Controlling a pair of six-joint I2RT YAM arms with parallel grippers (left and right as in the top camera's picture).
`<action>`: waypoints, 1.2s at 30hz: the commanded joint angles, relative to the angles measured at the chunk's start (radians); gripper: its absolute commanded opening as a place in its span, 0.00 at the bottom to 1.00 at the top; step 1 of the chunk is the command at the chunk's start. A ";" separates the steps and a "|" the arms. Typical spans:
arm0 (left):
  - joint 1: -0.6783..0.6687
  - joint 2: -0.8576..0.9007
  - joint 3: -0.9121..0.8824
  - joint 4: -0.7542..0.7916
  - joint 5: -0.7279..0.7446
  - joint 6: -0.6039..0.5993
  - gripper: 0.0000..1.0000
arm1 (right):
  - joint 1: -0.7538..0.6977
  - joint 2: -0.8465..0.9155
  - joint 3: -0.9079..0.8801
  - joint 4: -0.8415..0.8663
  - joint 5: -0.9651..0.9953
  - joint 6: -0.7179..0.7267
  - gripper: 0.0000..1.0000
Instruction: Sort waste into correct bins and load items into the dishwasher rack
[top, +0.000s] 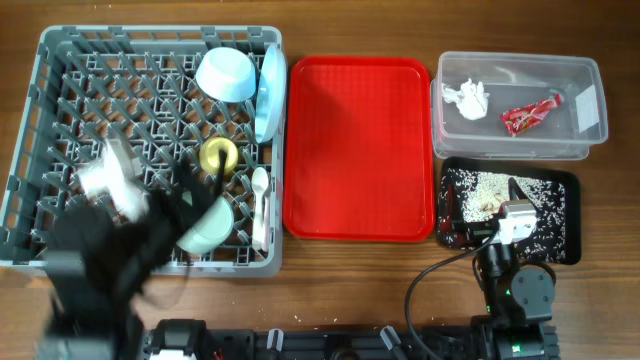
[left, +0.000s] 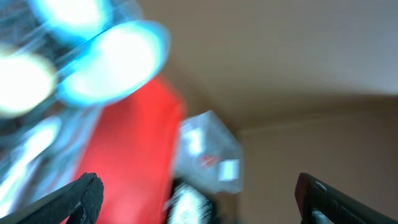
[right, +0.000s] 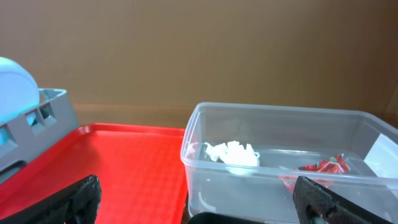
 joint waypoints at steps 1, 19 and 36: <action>-0.026 -0.410 -0.388 -0.009 -0.303 0.007 1.00 | 0.003 -0.009 -0.001 0.005 -0.008 -0.017 1.00; 0.027 -0.687 -1.030 0.645 -0.372 0.900 1.00 | 0.003 -0.009 -0.001 0.005 -0.008 -0.018 1.00; 0.005 -0.687 -1.030 0.645 -0.376 0.920 1.00 | 0.003 -0.008 -0.001 0.005 -0.008 -0.017 1.00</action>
